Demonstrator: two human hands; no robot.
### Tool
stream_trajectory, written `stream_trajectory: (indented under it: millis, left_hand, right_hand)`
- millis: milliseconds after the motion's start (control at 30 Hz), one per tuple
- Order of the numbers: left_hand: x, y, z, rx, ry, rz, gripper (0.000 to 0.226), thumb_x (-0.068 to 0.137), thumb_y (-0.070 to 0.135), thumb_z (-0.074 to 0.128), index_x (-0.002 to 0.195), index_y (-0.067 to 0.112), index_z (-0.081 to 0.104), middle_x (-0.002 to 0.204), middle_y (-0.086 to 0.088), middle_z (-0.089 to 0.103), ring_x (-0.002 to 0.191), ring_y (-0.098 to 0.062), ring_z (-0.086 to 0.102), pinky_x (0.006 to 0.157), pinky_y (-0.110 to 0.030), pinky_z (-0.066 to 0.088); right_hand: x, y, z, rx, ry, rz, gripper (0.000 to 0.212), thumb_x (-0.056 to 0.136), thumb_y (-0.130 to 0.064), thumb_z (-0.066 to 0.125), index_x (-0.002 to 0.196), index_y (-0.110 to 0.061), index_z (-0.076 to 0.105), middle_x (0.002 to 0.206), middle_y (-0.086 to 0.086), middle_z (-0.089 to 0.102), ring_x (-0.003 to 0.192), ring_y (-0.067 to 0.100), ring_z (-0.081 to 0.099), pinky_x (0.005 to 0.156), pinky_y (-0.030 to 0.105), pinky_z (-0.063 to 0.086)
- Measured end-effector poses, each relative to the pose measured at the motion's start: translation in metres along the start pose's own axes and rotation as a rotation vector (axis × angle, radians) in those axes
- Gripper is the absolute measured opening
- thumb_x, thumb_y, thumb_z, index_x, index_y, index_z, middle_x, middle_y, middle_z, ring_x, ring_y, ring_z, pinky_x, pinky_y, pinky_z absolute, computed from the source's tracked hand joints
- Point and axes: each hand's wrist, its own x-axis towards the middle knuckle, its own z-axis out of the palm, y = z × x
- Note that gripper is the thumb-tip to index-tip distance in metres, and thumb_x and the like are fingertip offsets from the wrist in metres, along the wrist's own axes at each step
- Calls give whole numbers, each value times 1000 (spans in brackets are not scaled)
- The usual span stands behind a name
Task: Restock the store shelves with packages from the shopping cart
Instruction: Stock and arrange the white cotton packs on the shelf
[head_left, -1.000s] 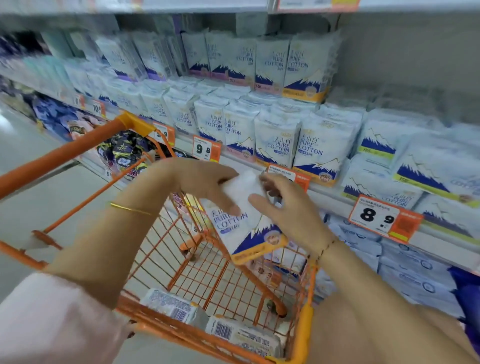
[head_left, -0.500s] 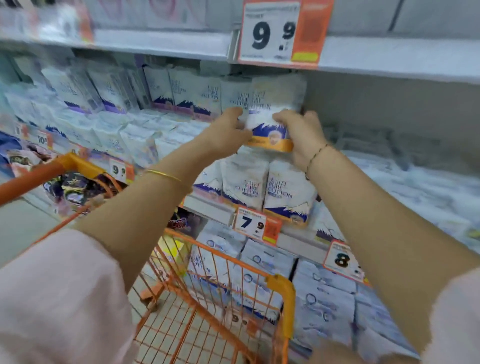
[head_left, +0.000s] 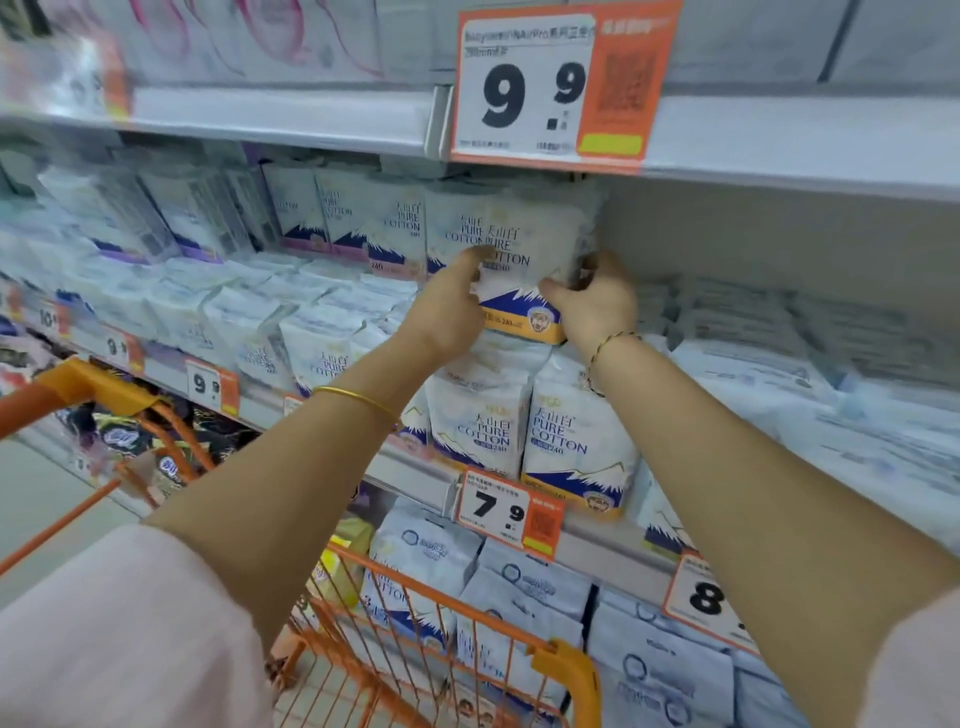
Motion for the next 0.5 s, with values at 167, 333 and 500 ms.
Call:
stream_trajectory:
  millis: [167,333,500]
  left_hand:
    - [-8,1,-2,112,-11,10,64,86,-13,29,143,17,32,141,-14,43,125,-30,47,100,-35,40]
    - [-13,5,-6,142,-28,6,66,86,-13,28,144,19,31,144,-12,41,128,-29,44,100,-36,41]
    - [-35,14,-13,102,7,25,67,84,-15,25,141,19,37,142,-9,42,126,-24,46,92,-32,43]
  right_hand:
    - [-1,-3,-1,-79,-49,35,42,85,-29,65,112,-2,50,113,13,59,93,25,57,68,26,38]
    - [-7,-8,-4,-231,-95,41,36,86,-28,65,103,-3,46,117,17,56,103,31,57,72,30,41]
    - [-29,-21,-19,-149,-27,-15,37,83,-12,63,114,1,48,113,17,57,102,31,57,79,35,49]
